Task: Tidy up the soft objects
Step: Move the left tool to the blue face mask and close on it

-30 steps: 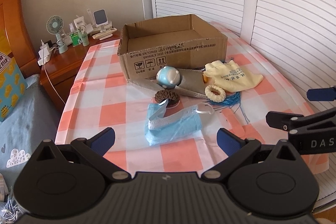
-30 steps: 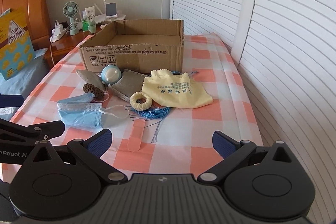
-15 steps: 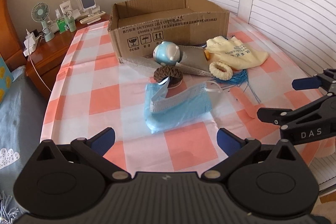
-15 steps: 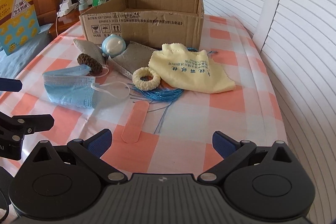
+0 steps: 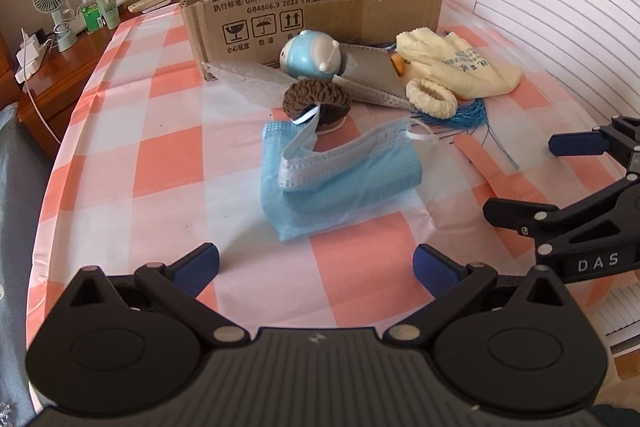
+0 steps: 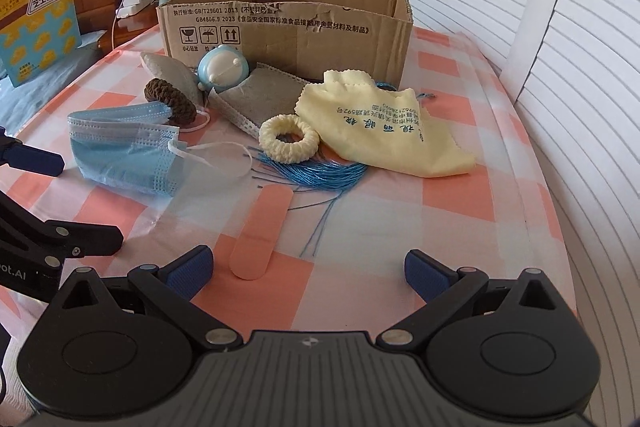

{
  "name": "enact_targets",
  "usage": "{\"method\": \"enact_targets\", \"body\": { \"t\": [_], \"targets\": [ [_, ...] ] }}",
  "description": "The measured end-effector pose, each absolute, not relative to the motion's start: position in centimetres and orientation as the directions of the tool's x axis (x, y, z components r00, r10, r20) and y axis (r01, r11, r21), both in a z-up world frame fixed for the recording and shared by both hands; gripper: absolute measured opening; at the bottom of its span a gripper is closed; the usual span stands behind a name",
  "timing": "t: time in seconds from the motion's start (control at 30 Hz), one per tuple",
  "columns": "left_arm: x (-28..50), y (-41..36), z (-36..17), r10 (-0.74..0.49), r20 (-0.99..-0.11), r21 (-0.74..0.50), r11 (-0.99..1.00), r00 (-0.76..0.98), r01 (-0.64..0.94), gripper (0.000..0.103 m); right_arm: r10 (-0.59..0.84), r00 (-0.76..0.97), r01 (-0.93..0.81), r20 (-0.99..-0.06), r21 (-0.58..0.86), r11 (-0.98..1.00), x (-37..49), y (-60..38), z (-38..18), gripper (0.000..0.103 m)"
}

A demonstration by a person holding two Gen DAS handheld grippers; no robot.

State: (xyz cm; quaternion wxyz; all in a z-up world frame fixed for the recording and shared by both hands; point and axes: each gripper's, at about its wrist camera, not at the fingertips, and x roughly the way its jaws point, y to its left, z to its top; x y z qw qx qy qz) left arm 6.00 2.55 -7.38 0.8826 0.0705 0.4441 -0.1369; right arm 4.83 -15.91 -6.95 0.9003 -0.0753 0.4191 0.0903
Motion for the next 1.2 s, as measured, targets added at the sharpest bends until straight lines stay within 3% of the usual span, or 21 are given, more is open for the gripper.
{"method": "enact_targets", "body": {
  "t": [0.9, 1.2],
  "targets": [
    [7.8, 3.4, -8.0, -0.317, -0.723, -0.007, 0.892, 0.614, 0.453, 0.102, 0.138, 0.688, -0.248, -0.712, -0.052, 0.967, 3.2, -16.9, -7.6, 0.103],
    [9.5, 4.1, -7.5, -0.389, -0.694, -0.058, 0.869, 0.605, 0.492, 0.087, 0.149, 0.694, -0.259, -0.704, -0.051, 0.964, 3.1, -17.0, -7.6, 0.103]
  ]
}}
